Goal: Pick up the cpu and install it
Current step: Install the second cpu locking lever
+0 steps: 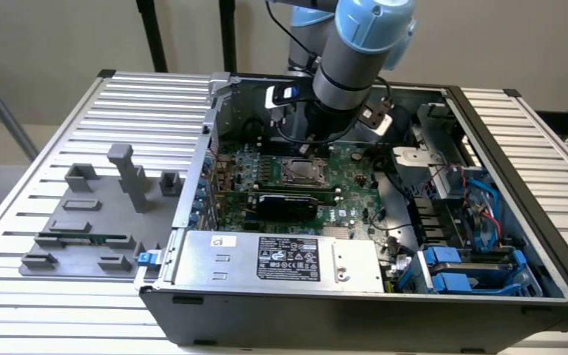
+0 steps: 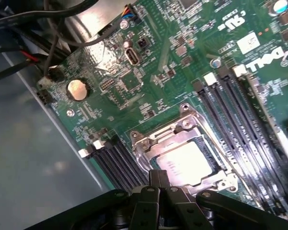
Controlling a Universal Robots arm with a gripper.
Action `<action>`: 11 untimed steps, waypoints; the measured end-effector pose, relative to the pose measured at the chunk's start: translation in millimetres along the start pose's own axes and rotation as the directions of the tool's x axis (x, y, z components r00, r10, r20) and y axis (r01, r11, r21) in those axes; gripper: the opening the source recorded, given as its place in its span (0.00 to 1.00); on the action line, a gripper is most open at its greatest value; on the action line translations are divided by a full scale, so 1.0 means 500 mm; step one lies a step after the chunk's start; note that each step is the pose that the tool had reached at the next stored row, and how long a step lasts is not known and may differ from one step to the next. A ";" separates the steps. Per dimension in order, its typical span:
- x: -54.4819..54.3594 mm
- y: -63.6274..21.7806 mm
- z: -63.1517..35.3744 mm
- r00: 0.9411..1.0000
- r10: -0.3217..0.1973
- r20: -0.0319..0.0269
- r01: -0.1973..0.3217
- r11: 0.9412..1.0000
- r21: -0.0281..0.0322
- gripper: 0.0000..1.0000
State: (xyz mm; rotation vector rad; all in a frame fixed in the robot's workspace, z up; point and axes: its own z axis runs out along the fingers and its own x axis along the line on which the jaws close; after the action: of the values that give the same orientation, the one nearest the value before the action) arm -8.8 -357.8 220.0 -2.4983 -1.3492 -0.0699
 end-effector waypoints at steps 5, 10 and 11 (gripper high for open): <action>-0.022 0.002 -0.014 1.000 0.000 0.000 0.000 1.000 0.000 0.11; -0.044 0.006 -0.035 1.000 0.000 0.000 0.000 1.000 0.000 0.11; -0.049 0.007 -0.039 1.000 0.000 0.000 0.000 1.000 0.000 0.11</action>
State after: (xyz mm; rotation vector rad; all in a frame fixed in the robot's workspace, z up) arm -17.7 -384.8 233.2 -2.4984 -1.3492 -0.0698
